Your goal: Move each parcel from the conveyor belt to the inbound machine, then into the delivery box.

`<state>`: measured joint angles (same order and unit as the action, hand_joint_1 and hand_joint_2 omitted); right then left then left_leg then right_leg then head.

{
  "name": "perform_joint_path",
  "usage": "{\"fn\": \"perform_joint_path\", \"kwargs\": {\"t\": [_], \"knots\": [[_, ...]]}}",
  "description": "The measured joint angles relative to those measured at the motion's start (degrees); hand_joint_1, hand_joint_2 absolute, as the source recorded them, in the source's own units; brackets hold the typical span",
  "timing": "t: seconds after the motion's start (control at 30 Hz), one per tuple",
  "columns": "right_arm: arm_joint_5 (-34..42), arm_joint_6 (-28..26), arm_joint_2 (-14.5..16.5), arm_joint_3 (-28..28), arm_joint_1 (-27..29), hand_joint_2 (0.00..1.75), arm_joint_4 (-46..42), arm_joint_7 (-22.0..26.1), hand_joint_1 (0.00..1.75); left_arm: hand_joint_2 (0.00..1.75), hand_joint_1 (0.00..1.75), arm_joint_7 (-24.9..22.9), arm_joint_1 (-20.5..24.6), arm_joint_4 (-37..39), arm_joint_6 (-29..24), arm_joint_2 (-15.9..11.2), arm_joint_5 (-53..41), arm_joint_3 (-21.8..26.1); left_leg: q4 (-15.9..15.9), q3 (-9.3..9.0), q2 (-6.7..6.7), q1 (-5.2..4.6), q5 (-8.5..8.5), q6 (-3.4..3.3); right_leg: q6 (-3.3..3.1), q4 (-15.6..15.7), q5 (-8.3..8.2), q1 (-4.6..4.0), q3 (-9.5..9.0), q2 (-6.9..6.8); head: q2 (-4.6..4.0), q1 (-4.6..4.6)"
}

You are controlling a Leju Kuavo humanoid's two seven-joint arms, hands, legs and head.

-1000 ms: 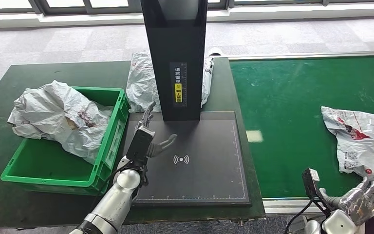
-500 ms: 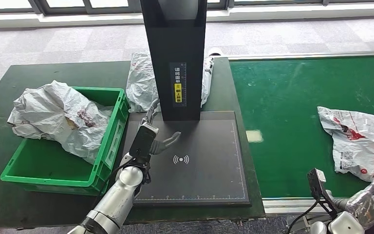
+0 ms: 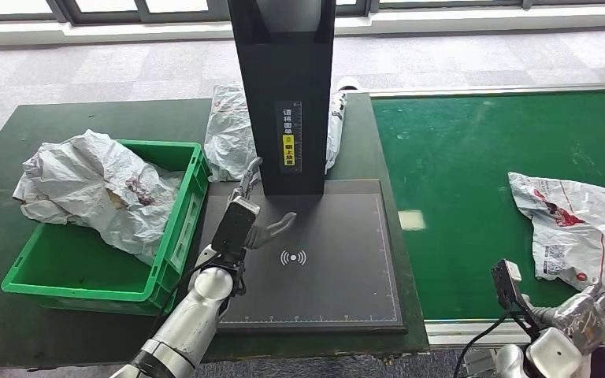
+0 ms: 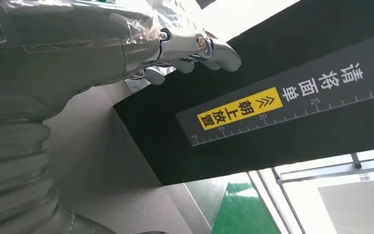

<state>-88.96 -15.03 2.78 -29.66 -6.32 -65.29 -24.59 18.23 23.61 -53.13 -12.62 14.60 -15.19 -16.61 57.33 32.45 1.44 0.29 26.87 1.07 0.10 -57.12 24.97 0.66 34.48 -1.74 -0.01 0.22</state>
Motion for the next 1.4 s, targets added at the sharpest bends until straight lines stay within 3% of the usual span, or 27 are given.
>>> {"fn": "perform_joint_path", "kwargs": {"t": [0.83,1.2,1.4], "knots": [[0.00,-0.53,0.10,2.20,-2.34,1.75,2.82,0.71,0.00,1.75,0.00,-0.31,0.03,2.09,0.90,0.94,-0.54,0.00,0.00,0.00,-0.01,0.00,0.00,0.00,0.00,0.00,0.00,0.00,0.01,-0.01,-0.01,0.00],[0.00,-2.70,-1.21,3.32,-5.03,1.75,9.01,1.14,0.00,1.75,0.00,0.14,-0.06,2.41,1.14,0.82,-0.86,0.05,0.00,0.02,-0.01,0.00,0.00,0.00,0.00,-0.01,0.00,0.00,0.00,-0.01,-0.01,0.00],[-0.01,-4.72,-1.61,3.59,-7.02,1.75,12.69,3.74,0.00,1.75,0.00,0.26,-0.85,1.66,0.64,0.33,-0.86,0.40,-0.01,0.02,-0.02,0.00,0.00,0.00,0.00,-0.01,0.00,-0.01,0.00,-0.02,-0.01,0.00]]}}
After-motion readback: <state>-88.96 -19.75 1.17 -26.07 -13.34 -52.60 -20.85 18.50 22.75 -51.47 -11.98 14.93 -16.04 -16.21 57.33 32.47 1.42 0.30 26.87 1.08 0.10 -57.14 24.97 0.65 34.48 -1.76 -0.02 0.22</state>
